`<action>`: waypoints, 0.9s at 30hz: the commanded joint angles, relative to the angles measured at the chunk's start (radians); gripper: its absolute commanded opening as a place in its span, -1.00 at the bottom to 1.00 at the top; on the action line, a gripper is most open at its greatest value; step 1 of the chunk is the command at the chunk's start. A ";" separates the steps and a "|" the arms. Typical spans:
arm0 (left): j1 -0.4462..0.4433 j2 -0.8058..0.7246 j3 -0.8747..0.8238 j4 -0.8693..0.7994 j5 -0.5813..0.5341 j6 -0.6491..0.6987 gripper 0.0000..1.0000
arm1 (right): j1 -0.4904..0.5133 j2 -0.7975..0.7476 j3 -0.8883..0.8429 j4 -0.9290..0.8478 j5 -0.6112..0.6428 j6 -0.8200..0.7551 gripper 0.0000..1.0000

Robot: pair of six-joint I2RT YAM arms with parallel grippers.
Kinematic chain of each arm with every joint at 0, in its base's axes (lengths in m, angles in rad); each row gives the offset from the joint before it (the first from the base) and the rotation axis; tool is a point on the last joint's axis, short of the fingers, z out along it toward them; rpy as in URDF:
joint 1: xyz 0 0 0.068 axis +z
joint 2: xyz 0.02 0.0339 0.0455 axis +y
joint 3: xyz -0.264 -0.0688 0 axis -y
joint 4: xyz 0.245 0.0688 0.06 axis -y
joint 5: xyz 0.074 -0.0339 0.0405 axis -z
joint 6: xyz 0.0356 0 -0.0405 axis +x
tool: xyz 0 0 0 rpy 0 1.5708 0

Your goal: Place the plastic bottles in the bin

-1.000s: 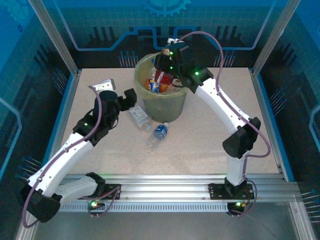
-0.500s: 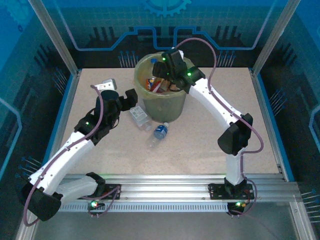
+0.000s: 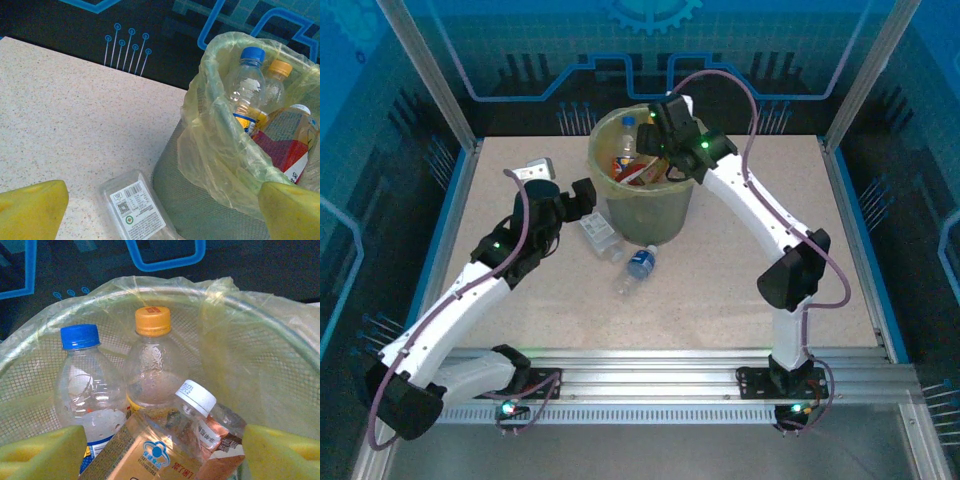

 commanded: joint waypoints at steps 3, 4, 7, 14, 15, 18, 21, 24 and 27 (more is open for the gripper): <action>0.006 0.006 0.026 -0.042 0.009 -0.041 0.98 | -0.005 -0.081 0.045 -0.065 -0.059 -0.110 0.87; 0.008 0.002 0.023 -0.055 0.001 -0.053 0.98 | -0.005 -0.093 0.043 -0.078 -0.075 -0.120 0.93; 0.026 -0.007 0.009 -0.097 -0.012 -0.109 0.98 | -0.002 -0.141 0.011 -0.098 -0.111 -0.151 0.99; 0.162 -0.019 -0.081 -0.117 0.153 -0.259 0.98 | 0.002 -0.290 -0.142 -0.127 -0.109 -0.163 0.99; 0.181 -0.016 -0.098 -0.110 0.192 -0.272 0.98 | 0.002 -0.317 -0.171 -0.129 -0.095 -0.161 0.99; 0.217 0.006 -0.133 -0.090 0.272 -0.299 0.98 | 0.003 -0.399 -0.276 -0.120 -0.051 -0.147 0.99; 0.225 0.043 -0.147 -0.081 0.313 -0.313 0.98 | 0.003 -0.477 -0.382 -0.100 -0.020 -0.133 0.99; 0.228 0.096 -0.151 -0.067 0.351 -0.322 0.98 | 0.002 -0.543 -0.469 -0.088 0.002 -0.114 0.99; 0.228 0.161 -0.153 -0.049 0.385 -0.339 0.98 | 0.000 -0.595 -0.535 -0.084 0.026 -0.095 0.99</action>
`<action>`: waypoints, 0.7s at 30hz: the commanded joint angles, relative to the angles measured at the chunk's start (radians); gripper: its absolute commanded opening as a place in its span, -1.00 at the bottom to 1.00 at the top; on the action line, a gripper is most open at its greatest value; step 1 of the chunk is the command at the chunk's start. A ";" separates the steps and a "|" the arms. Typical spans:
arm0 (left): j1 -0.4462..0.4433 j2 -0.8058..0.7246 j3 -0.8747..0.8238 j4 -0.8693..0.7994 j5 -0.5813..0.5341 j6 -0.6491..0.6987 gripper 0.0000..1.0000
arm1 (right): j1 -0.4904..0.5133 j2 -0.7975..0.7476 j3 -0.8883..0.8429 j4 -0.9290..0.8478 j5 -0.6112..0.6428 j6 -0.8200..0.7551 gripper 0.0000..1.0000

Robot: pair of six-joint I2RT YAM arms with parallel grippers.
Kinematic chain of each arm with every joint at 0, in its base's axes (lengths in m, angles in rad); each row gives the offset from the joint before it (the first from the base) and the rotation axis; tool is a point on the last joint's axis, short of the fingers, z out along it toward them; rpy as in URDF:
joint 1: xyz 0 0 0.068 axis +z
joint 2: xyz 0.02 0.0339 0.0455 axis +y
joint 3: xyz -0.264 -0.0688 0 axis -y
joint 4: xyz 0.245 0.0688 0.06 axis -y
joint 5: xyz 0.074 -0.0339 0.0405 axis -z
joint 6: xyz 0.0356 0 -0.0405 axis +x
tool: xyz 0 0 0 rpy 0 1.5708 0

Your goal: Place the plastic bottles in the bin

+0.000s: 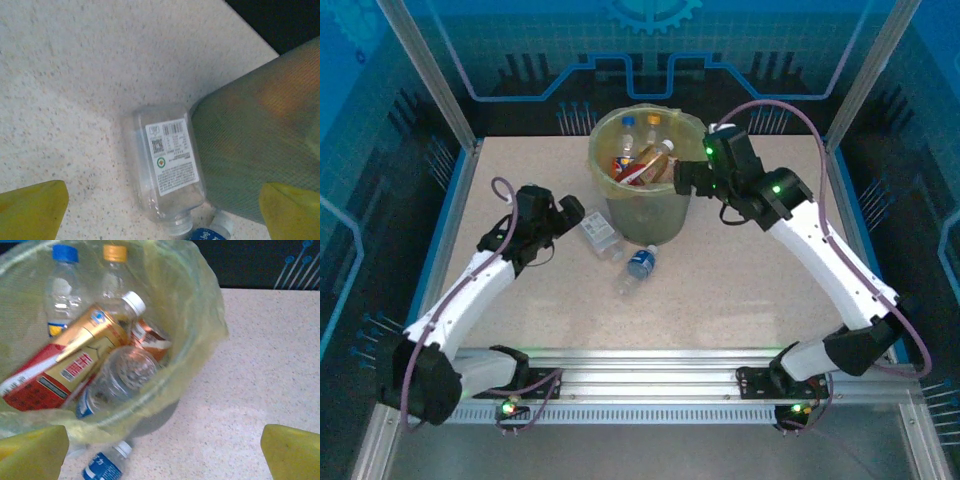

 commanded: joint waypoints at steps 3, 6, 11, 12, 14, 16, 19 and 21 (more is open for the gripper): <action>0.009 0.109 -0.021 0.059 0.126 -0.043 0.98 | -0.001 -0.092 -0.094 0.014 0.069 0.046 0.99; 0.007 0.170 -0.023 0.093 0.168 -0.049 0.98 | -0.003 -0.116 -0.134 0.015 0.082 0.064 0.99; 0.003 0.262 -0.018 0.122 0.187 -0.060 0.98 | -0.003 -0.134 -0.173 0.016 0.082 0.088 0.99; 0.000 0.281 -0.016 0.125 0.187 -0.061 0.98 | -0.004 -0.135 -0.179 0.016 0.080 0.090 0.99; -0.006 0.315 -0.007 0.124 0.188 -0.061 0.98 | -0.004 -0.135 -0.184 0.016 0.082 0.094 0.99; -0.013 0.349 0.000 0.124 0.187 -0.062 0.98 | -0.004 -0.135 -0.188 0.015 0.083 0.097 0.99; -0.019 0.392 0.010 0.126 0.184 -0.064 0.98 | -0.003 -0.136 -0.191 0.015 0.086 0.099 0.99; -0.019 0.415 0.018 0.126 0.182 -0.065 0.98 | -0.005 -0.137 -0.192 0.016 0.088 0.100 0.99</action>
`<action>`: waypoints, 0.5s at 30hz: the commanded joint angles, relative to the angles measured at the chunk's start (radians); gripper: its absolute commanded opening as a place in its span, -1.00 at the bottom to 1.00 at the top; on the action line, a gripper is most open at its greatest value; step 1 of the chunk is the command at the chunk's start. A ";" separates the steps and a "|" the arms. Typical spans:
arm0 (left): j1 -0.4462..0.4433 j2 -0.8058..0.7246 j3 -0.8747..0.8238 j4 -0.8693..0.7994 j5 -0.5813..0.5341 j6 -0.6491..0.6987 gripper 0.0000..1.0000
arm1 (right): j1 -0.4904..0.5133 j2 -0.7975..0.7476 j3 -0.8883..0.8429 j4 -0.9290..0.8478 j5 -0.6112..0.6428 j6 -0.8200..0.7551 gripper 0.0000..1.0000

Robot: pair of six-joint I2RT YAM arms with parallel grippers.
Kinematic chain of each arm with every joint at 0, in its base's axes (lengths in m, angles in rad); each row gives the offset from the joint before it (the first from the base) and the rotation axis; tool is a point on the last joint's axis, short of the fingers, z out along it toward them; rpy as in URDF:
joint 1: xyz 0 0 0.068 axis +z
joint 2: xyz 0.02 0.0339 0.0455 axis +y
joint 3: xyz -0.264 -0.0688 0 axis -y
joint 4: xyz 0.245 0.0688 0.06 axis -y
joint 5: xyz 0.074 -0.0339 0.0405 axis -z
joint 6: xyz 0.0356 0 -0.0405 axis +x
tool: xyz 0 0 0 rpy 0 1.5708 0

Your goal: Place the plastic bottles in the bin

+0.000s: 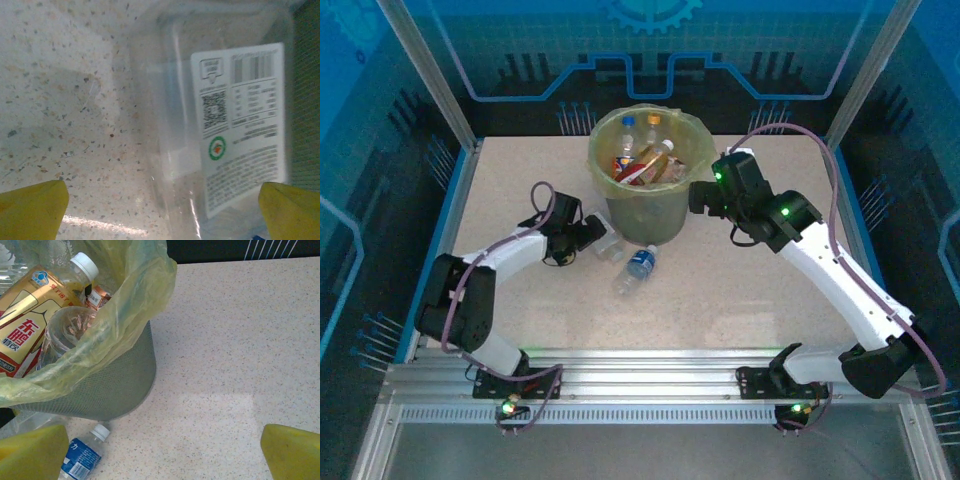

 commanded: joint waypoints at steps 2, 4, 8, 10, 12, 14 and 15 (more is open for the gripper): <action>-0.006 0.045 0.036 0.006 0.011 -0.018 0.98 | -0.003 -0.020 -0.010 0.008 0.026 0.020 0.99; -0.006 0.059 0.042 -0.002 -0.003 -0.019 0.98 | -0.003 -0.019 -0.011 0.008 0.025 0.021 0.99; -0.002 0.059 0.049 -0.046 -0.059 -0.029 0.98 | -0.003 -0.017 -0.011 0.008 0.024 0.022 0.99; 0.005 0.049 0.046 -0.074 -0.090 -0.039 0.98 | -0.003 -0.017 -0.010 0.007 0.024 0.022 0.99; 0.009 0.038 0.044 -0.103 -0.118 -0.046 0.98 | -0.003 -0.019 -0.010 0.008 0.025 0.022 0.99; 0.011 0.024 0.047 -0.131 -0.152 -0.051 0.98 | -0.003 -0.017 -0.009 0.008 0.026 0.022 0.99; 0.012 0.018 0.045 -0.148 -0.168 -0.056 0.98 | -0.003 -0.019 -0.009 0.008 0.027 0.023 0.99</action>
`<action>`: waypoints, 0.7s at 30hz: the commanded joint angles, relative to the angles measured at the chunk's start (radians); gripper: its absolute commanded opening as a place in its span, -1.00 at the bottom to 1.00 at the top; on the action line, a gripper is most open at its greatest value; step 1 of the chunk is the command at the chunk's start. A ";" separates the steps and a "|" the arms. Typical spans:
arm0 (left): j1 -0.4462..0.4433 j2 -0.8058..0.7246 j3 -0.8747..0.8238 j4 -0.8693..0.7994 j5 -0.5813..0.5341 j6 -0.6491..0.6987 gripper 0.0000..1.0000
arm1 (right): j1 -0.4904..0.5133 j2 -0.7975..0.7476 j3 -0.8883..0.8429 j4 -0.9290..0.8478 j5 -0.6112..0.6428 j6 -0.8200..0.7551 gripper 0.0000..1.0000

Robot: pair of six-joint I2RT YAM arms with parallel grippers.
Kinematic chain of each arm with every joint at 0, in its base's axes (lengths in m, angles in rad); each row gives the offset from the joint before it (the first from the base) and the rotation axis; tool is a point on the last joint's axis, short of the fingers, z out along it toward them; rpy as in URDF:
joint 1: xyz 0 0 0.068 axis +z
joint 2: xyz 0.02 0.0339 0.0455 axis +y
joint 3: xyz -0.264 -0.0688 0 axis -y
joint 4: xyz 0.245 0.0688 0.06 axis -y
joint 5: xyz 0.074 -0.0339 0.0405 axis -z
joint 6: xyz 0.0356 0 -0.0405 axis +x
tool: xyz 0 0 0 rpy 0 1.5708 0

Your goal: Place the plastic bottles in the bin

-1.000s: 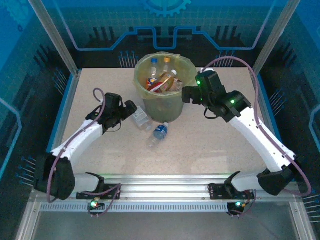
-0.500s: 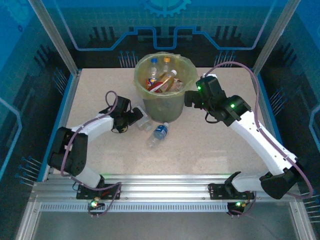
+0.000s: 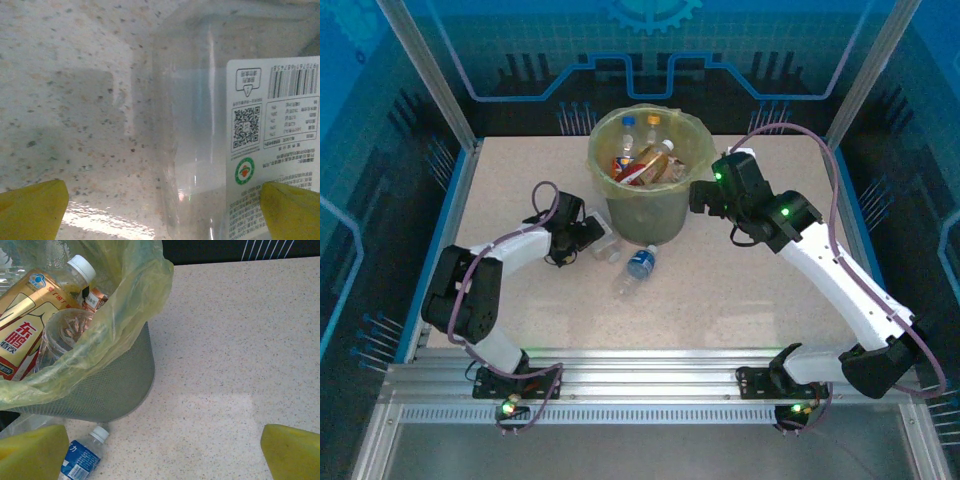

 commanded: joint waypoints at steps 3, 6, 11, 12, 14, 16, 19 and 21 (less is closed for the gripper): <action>0.022 -0.041 0.013 -0.142 -0.125 -0.038 0.98 | -0.003 -0.019 -0.009 0.008 0.018 0.017 0.99; 0.030 -0.070 0.000 -0.156 -0.157 -0.047 0.98 | -0.003 -0.021 -0.009 0.006 0.018 0.019 0.99; 0.031 -0.123 0.016 -0.158 -0.178 -0.014 0.98 | -0.004 -0.027 -0.014 0.008 0.020 0.019 0.99; 0.031 -0.130 0.023 -0.148 -0.163 0.000 0.98 | -0.004 -0.026 -0.014 0.008 0.020 0.019 0.99; 0.029 -0.140 0.038 -0.120 -0.125 0.026 0.97 | -0.003 -0.026 -0.015 0.010 0.021 0.019 0.99; 0.026 -0.143 0.045 -0.083 -0.079 0.048 0.98 | -0.004 -0.021 -0.016 0.012 0.018 0.019 0.99; 0.020 -0.126 0.063 -0.044 -0.036 0.063 0.98 | -0.003 -0.017 -0.017 0.013 0.015 0.019 0.99; 0.015 -0.098 0.088 -0.040 -0.027 0.079 0.98 | -0.003 -0.015 -0.016 0.013 0.014 0.018 0.99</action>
